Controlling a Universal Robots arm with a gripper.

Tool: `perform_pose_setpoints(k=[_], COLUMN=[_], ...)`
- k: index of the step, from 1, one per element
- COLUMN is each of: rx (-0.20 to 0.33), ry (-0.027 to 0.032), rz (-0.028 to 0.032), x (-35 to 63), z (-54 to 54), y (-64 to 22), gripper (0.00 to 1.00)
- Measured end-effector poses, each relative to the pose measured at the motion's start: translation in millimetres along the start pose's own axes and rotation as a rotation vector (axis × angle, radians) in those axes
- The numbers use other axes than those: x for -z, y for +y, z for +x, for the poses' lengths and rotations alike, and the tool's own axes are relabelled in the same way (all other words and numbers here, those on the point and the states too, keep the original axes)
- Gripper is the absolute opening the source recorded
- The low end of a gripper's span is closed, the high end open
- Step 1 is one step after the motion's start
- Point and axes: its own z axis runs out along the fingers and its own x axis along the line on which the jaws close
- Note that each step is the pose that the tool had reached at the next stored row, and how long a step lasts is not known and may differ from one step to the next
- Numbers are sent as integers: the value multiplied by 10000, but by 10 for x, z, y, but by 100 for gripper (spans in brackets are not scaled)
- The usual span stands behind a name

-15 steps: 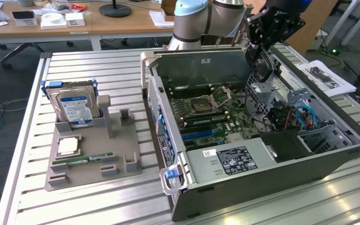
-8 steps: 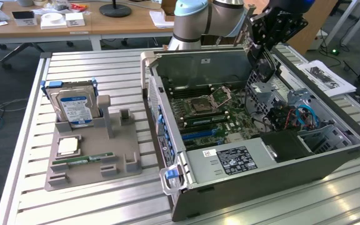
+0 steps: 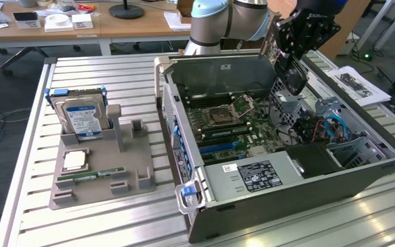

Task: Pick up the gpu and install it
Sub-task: 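Pick up the gpu and move the gpu toward the slot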

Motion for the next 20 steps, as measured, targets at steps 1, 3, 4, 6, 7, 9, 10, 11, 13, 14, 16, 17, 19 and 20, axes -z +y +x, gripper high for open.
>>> perform_pose_setpoints(k=[1,3,4,6,7,9,10,11,13,14,16,17,19,20], rx=[0,-1,-1,7,13,19,19,21,24,26,32,36,45,49], ry=[-1,-1,-1,1,14,46,51,65,93,93,94,94,95,94], rz=[16,23,23,33,72,155,168,209,300,301,302,302,302,301], x=[-13,-43,-61,-97,-106,-121,-125,-129,-139,-143,-159,-171,-193,-205], z=[0,0,0,-3,-6,-12,-13,-17,-22,-22,-22,-22,-22,-22], y=[-1,-4,-5,-8,-8,-7,-6,-4,-1,-1,-1,-2,-4,-5], gripper=[27,27,27,27,27,27,27,27,27,27,27,27,27,27])
